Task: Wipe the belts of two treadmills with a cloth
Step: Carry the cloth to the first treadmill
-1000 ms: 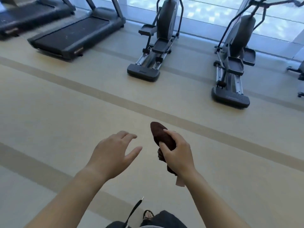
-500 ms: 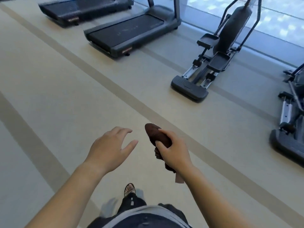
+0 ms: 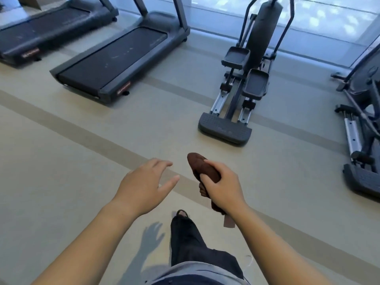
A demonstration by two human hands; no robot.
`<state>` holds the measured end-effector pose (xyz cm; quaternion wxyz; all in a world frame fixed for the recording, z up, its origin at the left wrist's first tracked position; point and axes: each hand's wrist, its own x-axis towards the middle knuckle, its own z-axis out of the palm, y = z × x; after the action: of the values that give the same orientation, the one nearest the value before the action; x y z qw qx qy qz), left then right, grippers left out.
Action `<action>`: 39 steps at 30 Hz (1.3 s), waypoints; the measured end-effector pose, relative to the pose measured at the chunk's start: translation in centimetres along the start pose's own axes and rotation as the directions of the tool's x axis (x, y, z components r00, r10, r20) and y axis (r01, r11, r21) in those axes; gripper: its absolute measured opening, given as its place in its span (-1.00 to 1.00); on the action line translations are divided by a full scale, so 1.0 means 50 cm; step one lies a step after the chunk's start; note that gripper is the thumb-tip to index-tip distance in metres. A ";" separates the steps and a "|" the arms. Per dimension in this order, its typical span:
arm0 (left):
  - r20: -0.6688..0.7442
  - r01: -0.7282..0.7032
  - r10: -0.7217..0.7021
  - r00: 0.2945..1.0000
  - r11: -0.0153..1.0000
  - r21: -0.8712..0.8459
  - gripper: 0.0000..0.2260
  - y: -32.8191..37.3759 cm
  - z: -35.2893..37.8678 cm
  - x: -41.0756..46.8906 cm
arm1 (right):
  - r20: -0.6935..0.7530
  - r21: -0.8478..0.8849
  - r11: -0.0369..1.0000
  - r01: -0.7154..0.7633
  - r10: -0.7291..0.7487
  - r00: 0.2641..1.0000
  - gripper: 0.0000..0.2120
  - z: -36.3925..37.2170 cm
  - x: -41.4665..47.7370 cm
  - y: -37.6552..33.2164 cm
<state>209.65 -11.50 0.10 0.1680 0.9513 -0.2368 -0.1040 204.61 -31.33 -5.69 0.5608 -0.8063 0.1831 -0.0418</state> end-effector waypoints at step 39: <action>-0.130 0.421 -0.430 0.894 0.903 -0.086 -0.57 -1.356 -0.682 1.143 | 0.431 -0.051 0.991 0.120 -0.086 0.898 -0.64 1.215 1.493 -0.719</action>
<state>296.77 26.35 -0.21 0.1843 0.9800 -0.0071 -0.0752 299.48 8.05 -5.26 0.5531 -0.8253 0.0144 0.1132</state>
